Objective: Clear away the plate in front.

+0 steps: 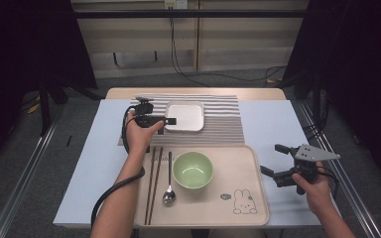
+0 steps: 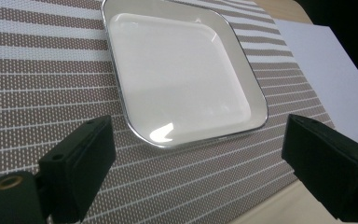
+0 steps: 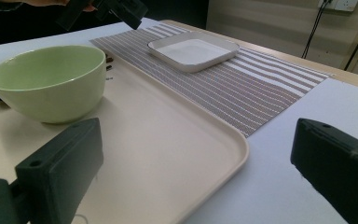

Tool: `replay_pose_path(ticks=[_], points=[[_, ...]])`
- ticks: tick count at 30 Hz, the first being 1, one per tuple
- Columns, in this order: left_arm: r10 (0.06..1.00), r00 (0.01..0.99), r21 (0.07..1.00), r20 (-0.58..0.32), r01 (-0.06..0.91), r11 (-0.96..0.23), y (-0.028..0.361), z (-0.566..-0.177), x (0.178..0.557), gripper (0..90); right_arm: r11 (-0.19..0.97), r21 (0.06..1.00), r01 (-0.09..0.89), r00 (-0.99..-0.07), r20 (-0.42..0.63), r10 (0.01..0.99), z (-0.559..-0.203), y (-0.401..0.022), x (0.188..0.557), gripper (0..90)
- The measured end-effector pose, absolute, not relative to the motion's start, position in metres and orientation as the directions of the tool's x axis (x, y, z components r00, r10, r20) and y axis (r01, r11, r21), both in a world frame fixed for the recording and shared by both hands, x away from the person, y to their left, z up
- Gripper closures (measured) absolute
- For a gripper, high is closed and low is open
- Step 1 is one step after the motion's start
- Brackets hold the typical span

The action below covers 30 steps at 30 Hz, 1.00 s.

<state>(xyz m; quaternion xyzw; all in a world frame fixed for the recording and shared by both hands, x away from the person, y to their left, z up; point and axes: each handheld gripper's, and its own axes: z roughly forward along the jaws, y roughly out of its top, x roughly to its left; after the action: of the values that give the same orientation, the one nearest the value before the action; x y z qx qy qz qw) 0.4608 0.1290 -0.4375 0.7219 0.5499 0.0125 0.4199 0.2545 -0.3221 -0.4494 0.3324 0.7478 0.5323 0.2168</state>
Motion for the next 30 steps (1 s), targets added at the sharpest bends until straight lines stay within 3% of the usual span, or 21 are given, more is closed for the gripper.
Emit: replay_pose_path(ticks=[30], points=[[0.856,0.283,0.613,-0.433,0.789,0.049,0.137,-0.461,0.492,17.3,0.214,0.940,0.265,-0.686,0.028,0.727,-0.449,-0.323,0.255,1.8]])
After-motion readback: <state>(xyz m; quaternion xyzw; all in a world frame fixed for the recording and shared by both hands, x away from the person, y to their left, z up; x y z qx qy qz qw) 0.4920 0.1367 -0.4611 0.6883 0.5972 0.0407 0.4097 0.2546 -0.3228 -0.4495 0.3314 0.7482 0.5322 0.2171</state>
